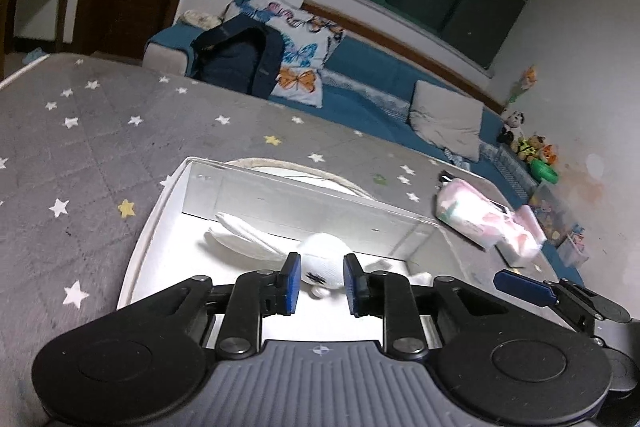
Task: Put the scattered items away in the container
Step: 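Lift the white rabbit with the left gripper and release it into the box, then move the left gripper to the red round toy and grasp it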
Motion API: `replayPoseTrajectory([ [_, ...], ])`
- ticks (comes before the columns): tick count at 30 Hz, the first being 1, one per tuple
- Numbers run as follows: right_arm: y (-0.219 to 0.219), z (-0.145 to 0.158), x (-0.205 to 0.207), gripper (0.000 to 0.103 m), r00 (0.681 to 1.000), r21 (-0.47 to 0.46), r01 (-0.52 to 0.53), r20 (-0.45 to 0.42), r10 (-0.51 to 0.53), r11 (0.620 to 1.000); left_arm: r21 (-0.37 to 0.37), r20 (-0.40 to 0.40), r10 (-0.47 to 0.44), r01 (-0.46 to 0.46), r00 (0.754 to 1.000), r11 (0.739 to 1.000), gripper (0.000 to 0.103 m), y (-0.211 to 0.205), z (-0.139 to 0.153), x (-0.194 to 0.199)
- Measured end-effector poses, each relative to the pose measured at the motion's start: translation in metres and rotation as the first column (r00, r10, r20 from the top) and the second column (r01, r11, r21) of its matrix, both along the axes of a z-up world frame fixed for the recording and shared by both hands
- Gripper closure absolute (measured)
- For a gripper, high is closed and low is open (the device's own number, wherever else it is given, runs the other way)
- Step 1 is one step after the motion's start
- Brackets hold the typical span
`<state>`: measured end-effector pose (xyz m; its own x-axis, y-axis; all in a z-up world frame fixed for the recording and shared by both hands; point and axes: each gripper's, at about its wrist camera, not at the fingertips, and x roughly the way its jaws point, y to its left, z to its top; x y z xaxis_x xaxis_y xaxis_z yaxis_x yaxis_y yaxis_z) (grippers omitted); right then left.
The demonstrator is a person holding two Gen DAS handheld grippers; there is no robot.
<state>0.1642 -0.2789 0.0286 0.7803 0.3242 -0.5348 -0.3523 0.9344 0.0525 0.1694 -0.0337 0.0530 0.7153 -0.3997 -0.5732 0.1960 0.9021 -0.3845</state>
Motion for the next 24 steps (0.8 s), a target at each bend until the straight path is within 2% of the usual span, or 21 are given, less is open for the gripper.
replayPoseTrajectory([
  [2,-0.002,0.003,-0.013,0.008,1.0,0.017,-0.004,0.01,0.004,1.0,0.001,0.015,-0.024,0.024,1.0,1.0,0.077,-0.002,0.004,-0.012],
  [5,-0.005,0.007,-0.034,0.005,0.999,0.023,-0.005,0.037,0.004,1.0,0.005,0.036,-0.05,0.05,0.998,0.999,0.077,-0.005,0.007,-0.031],
  [7,-0.007,0.009,-0.047,0.0,0.999,0.035,-0.009,0.047,0.007,0.999,0.009,0.04,-0.063,0.063,0.997,0.998,0.077,-0.006,0.008,-0.042],
  [15,-0.004,-0.001,-0.086,0.0,0.998,0.021,-0.05,0.039,0.049,0.999,0.025,0.049,-0.116,0.115,0.992,0.993,0.077,-0.014,0.005,-0.081],
  [24,-0.009,-0.019,-0.117,0.0,0.998,0.06,-0.059,-0.019,0.06,0.996,0.012,0.025,-0.175,0.175,0.984,0.984,0.077,-0.018,-0.004,-0.117],
])
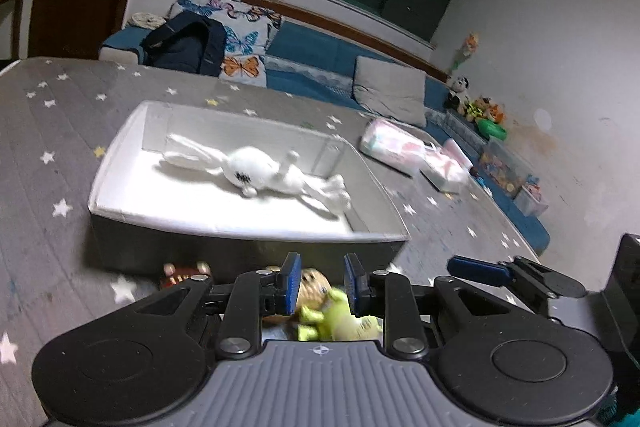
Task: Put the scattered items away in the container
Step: 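Move the left gripper to the red round toy and grasp it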
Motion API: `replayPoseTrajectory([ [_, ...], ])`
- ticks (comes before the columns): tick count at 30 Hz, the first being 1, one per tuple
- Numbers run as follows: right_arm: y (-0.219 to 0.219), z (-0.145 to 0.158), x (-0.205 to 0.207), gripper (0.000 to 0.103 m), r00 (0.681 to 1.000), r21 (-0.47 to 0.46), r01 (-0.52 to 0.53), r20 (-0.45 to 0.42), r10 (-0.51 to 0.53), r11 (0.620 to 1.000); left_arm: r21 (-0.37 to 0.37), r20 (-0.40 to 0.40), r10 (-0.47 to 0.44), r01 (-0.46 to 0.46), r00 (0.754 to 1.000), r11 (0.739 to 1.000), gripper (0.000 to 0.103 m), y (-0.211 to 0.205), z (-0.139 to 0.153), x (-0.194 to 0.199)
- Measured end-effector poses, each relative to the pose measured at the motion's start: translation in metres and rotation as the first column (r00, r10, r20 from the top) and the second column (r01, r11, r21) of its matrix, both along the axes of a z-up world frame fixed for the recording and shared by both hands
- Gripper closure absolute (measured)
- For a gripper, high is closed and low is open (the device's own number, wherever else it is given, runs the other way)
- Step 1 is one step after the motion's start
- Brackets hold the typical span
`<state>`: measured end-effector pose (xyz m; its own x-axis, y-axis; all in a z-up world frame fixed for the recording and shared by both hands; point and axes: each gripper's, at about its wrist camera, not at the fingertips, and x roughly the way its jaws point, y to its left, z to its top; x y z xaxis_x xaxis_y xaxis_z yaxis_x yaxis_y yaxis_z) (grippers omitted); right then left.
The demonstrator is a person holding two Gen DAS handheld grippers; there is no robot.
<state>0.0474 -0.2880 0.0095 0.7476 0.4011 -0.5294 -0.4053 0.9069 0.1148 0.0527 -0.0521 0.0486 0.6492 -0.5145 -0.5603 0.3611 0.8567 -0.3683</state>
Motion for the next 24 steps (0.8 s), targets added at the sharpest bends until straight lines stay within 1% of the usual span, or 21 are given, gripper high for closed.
replayPoseTrajectory([
  [8,0.0,-0.016,-0.019,0.0,0.999,0.034,0.0,-0.049,0.002,0.999,0.003,-0.044,-0.048,0.048,0.998,0.999,0.077,-0.007,-0.014,-0.021],
  [15,0.006,-0.034,-0.025,0.0,0.994,0.024,-0.002,-0.108,0.005,1.0,0.008,-0.071,-0.075,0.076,0.995,0.997,0.077,-0.01,-0.024,-0.033],
  [24,0.011,-0.041,-0.029,0.0,0.992,0.01,-0.006,-0.126,0.007,1.0,0.016,-0.089,-0.083,0.085,0.993,0.996,0.077,-0.013,-0.029,-0.041],
])
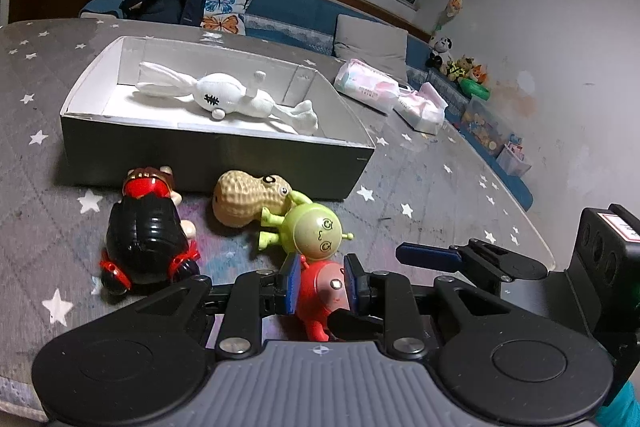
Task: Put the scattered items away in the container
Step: 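Move the left gripper to the red round toy and grasp it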
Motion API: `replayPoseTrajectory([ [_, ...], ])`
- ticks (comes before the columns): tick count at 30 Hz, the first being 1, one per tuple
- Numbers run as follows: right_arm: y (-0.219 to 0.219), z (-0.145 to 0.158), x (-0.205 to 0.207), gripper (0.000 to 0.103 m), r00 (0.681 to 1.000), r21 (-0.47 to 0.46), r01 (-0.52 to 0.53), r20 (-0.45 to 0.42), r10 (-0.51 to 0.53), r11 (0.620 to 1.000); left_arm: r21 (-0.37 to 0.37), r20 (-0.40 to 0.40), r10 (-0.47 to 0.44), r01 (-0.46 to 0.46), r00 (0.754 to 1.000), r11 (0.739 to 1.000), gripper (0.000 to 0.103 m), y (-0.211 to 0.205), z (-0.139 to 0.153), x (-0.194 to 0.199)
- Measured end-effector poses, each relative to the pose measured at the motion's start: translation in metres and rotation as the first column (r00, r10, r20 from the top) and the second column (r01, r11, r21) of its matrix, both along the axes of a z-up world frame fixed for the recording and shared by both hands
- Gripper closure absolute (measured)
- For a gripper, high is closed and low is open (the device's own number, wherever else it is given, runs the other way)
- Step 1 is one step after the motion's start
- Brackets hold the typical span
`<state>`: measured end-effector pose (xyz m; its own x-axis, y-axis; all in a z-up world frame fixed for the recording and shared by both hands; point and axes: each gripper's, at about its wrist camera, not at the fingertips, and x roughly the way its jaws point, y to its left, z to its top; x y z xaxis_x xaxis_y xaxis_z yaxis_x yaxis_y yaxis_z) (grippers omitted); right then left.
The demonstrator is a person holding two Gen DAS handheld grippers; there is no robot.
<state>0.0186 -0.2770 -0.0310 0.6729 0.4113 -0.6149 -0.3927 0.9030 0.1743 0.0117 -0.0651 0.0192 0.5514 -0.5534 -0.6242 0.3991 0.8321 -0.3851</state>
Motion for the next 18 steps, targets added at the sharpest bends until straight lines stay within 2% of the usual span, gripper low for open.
replayPoseTrajectory([
  [18,0.009,-0.016,-0.003,0.0,0.999,-0.038,-0.001,-0.039,-0.001,0.999,-0.024,-0.042,-0.012,0.011,0.999,1.0,0.077,-0.001,-0.007,-0.005],
])
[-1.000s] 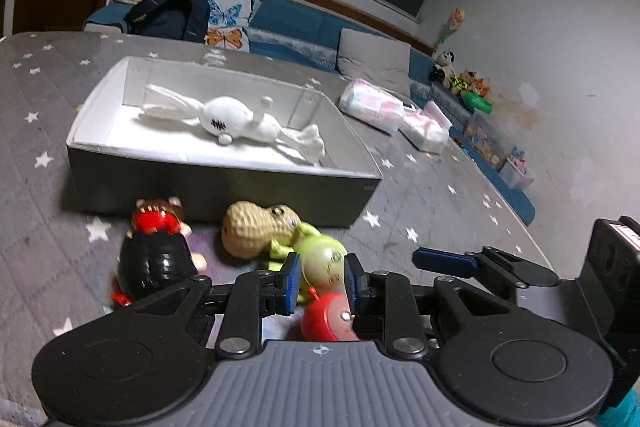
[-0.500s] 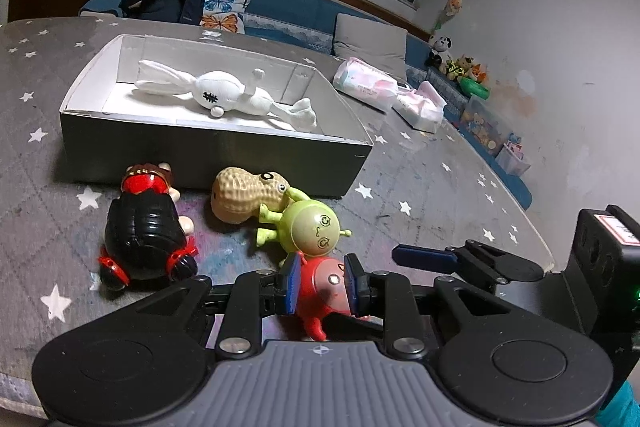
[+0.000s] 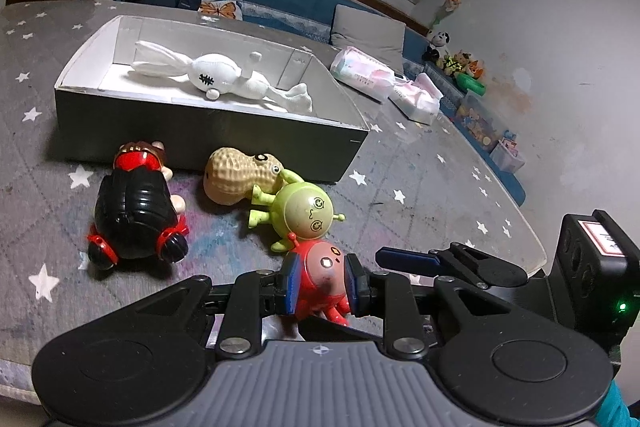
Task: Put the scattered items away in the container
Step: 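Move the left gripper to the red round toy and grasp it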
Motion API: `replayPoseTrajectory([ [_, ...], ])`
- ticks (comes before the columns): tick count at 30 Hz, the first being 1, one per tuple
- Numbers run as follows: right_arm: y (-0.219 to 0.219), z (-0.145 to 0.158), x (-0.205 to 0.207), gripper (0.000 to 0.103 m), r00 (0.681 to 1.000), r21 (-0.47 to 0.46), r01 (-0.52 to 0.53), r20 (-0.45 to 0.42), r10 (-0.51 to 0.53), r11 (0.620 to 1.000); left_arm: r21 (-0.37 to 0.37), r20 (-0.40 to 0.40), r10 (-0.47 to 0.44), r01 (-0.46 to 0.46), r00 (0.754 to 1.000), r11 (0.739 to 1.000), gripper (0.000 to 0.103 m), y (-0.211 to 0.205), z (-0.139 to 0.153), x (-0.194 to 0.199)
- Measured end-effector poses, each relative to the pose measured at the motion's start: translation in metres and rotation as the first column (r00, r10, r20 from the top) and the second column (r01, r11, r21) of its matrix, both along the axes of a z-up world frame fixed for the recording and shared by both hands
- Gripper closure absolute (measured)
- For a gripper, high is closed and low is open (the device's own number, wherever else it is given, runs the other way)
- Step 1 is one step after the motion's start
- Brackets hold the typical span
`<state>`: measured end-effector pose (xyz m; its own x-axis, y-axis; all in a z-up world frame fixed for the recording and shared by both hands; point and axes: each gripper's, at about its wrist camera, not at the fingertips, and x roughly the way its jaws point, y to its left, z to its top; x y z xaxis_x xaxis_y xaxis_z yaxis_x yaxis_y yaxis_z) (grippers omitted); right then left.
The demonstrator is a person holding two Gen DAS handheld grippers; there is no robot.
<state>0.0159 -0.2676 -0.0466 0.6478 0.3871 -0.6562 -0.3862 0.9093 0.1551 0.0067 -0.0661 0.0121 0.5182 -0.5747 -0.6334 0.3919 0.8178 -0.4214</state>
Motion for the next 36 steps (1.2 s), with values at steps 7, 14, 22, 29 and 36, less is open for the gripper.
replayPoseTrajectory([
  [7,0.003,-0.007,0.003,0.0,1.0,-0.02,0.009,-0.022,-0.01,1.0,-0.008,-0.009,-0.006,0.005,1.0,1.0,0.077,0.0,-0.001,0.0],
  [14,0.005,-0.011,0.004,0.0,1.0,-0.021,0.018,-0.025,-0.018,1.0,-0.016,-0.031,-0.005,0.005,1.0,1.0,0.077,0.0,-0.005,0.003],
  [22,0.009,-0.014,0.004,0.0,0.999,-0.037,0.04,-0.007,-0.04,0.999,-0.015,-0.06,0.004,-0.005,0.998,1.0,0.077,0.0,-0.01,0.007],
  [29,0.014,-0.015,0.005,0.0,0.999,-0.081,0.033,-0.009,-0.034,0.996,-0.018,-0.064,0.005,-0.007,0.998,1.0,0.077,-0.001,-0.012,0.009],
  [36,0.02,-0.016,0.005,0.0,0.999,-0.121,0.033,-0.003,-0.034,0.992,-0.021,-0.069,0.004,-0.006,0.998,1.0,0.076,-0.001,-0.013,0.01],
])
